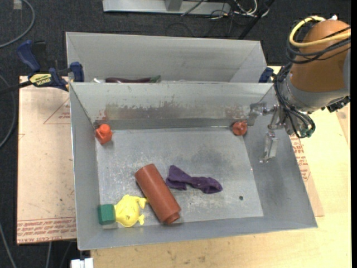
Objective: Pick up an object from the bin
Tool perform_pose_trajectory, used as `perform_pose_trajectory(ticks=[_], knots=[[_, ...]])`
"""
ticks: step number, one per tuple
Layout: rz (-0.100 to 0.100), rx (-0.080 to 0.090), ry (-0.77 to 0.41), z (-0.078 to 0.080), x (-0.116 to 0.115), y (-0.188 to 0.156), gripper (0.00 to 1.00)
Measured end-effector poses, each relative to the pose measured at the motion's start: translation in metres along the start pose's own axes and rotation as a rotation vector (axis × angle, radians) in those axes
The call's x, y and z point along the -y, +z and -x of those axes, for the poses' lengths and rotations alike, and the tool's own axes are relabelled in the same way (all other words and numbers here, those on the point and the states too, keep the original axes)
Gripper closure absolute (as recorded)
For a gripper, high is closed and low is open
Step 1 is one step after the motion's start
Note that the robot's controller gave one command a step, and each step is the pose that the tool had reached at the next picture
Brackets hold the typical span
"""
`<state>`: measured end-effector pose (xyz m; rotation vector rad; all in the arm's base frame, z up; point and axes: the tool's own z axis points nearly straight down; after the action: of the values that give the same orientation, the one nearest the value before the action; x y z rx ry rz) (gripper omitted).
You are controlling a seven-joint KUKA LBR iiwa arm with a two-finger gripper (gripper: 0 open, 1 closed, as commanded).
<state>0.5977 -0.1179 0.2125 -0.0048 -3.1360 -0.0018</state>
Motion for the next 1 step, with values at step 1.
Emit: perform_pose_trajectory(ticks=[1], knots=[[-0.001,0.007,-0.002,0.0013,-0.0004,-0.0047,0.00]])
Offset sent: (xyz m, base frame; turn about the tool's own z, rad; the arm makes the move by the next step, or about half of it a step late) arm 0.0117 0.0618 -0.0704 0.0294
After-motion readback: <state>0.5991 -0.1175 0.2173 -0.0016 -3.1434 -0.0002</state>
